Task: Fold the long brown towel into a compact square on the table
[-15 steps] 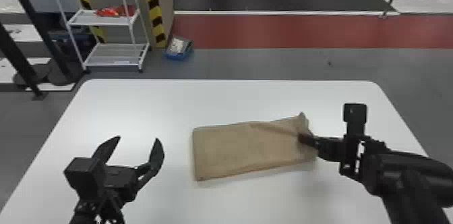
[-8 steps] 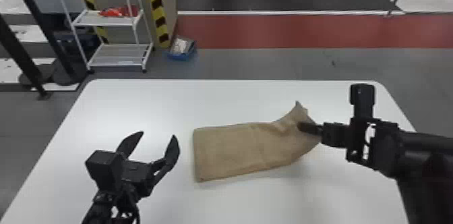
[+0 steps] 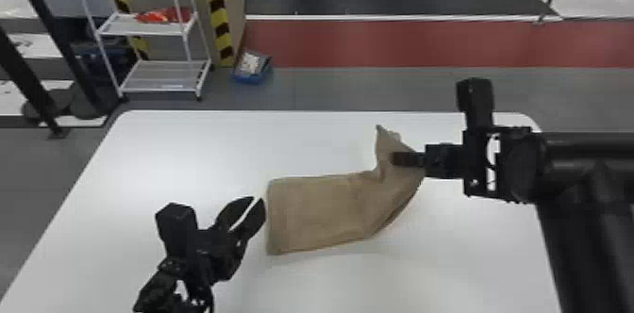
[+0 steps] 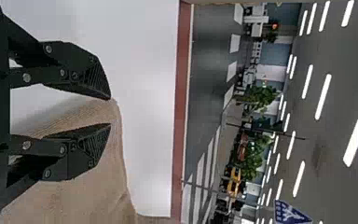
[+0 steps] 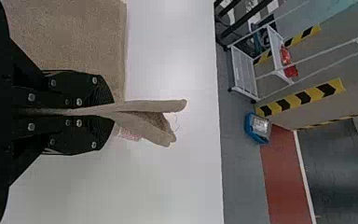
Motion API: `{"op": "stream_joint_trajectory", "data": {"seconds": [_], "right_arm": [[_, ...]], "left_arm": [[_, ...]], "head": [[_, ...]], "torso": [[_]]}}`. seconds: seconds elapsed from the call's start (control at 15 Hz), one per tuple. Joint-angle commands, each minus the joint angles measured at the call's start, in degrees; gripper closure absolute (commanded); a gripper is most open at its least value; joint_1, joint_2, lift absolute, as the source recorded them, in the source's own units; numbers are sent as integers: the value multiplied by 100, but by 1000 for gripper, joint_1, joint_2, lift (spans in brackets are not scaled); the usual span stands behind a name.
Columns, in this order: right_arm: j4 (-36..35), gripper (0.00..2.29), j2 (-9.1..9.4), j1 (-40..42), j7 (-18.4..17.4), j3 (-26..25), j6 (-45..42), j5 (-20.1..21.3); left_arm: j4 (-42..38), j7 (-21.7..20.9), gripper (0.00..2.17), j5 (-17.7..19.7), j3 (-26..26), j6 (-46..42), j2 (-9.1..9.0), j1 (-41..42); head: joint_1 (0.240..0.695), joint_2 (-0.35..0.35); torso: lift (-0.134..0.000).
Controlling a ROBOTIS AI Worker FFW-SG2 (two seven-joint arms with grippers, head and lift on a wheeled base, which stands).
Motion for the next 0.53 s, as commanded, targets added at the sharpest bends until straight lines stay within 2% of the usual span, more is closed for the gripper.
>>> {"op": "stream_joint_trajectory", "data": {"seconds": [0.0, 0.27, 0.47], "right_arm": [[0, 1210, 87, -133, -10, 203, 38, 140], [-9, 1210, 237, -133, -10, 265, 90, 175], [-9, 1210, 316, -115, -54, 485, 90, 175]], "left_arm": [[38, -82, 1949, 46, -27, 389, -2, -54], [196, -328, 1949, 292, -27, 406, -10, -98], [328, -363, 1949, 319, -185, 406, -28, -212]], "head": [[695, 16], [695, 27], [695, 32]], "torso": [[-57], [-57], [-57]]}}
